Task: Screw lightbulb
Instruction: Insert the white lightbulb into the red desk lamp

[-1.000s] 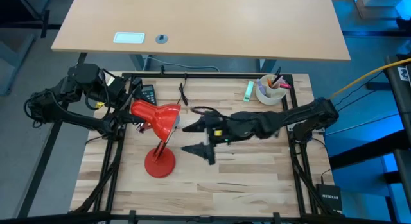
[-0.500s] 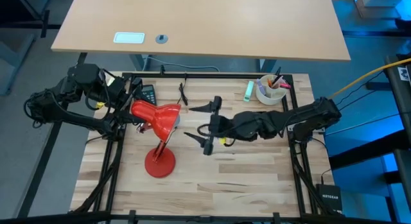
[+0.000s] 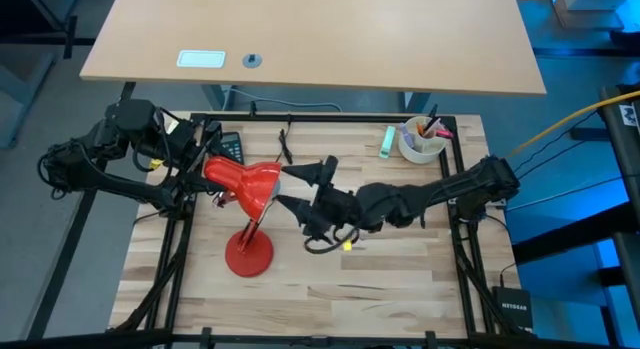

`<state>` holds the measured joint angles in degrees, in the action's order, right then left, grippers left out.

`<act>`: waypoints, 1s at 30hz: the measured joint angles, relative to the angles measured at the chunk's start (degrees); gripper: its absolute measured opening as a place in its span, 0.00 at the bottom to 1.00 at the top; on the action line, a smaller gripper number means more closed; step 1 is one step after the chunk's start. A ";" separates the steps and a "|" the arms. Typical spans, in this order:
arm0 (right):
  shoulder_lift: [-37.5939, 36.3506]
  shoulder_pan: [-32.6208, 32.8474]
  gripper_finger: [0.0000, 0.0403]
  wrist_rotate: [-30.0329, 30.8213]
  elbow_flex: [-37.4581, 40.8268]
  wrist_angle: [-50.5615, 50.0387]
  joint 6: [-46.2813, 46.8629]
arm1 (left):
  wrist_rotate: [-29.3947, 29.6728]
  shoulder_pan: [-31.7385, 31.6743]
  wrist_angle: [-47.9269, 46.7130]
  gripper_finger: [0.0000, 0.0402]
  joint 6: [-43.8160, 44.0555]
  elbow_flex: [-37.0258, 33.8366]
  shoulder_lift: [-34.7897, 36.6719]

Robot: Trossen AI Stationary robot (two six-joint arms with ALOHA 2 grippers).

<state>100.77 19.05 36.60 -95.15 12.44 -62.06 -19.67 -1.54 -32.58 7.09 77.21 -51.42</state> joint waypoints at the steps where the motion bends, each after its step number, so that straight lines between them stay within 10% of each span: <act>1: 0.02 0.04 0.92 -1.11 0.00 1.70 -1.37 | -0.01 0.00 -0.04 0.66 0.00 0.00 0.00; 30: 5.40 -3.02 0.92 -8.07 -0.02 14.42 -31.80 | -0.01 0.00 -0.13 0.66 -0.39 0.04 0.00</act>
<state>106.17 16.03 28.53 -95.18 26.86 -93.86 -19.68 -1.54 -32.71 6.70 77.25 -51.42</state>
